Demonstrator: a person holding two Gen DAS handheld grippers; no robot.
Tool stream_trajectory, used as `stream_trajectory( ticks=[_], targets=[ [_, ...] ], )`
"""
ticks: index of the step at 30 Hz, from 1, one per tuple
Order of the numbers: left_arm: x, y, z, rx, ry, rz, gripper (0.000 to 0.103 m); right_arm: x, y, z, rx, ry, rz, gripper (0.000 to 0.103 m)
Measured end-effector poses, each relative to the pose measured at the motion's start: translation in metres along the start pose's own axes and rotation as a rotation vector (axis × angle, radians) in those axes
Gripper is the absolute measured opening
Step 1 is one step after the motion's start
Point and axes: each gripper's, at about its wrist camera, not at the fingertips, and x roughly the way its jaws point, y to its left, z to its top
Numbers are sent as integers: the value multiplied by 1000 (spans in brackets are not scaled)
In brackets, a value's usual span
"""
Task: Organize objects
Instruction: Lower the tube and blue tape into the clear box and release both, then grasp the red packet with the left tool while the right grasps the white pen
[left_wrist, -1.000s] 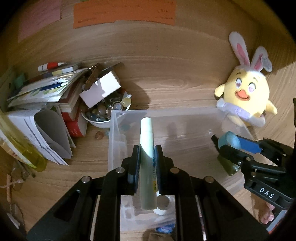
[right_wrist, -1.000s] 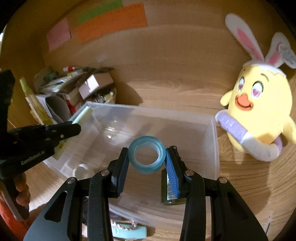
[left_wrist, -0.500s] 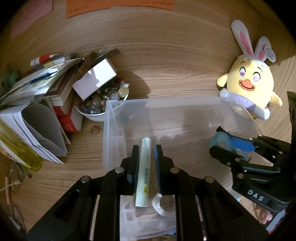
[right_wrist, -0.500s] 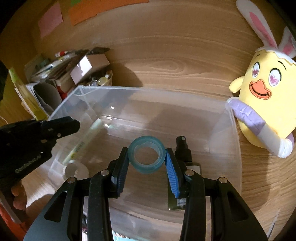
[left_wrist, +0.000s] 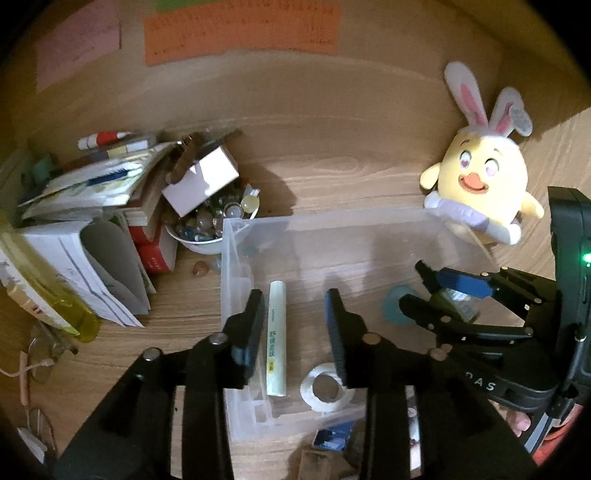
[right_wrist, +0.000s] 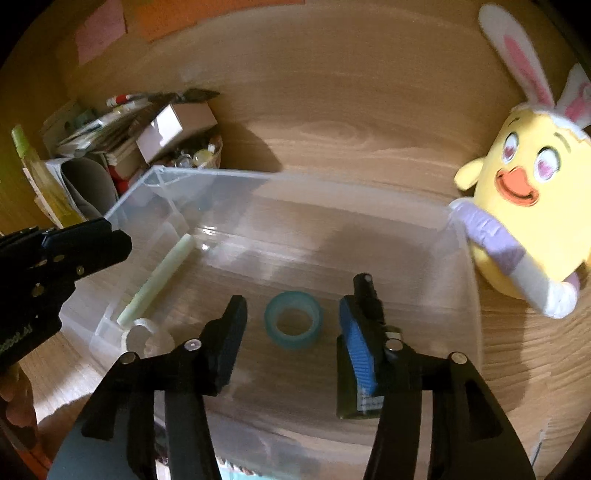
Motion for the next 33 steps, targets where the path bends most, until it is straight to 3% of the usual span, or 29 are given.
stream_trajectory(
  ticks=[4,10,13,23,33],
  targets=[
    [-20,-1,-4,-3,-43,1,61,-22,-1,-3,15,-45,7,56],
    [-54,-2,-22,10,-112,24,84,-62,-2,-17,14,-130,-32,62],
    [-68,0,-33,5,-125,27,91,-79,-5,-27,27,-156,-27,65],
    [-78,5,-79,-10,-71,26,94,-107,-9,-73,90,-167,-34,70],
    [-73,-4,-129,-10,34,-15,94,-102,3,-128,136,-81,6,70]
  ],
)
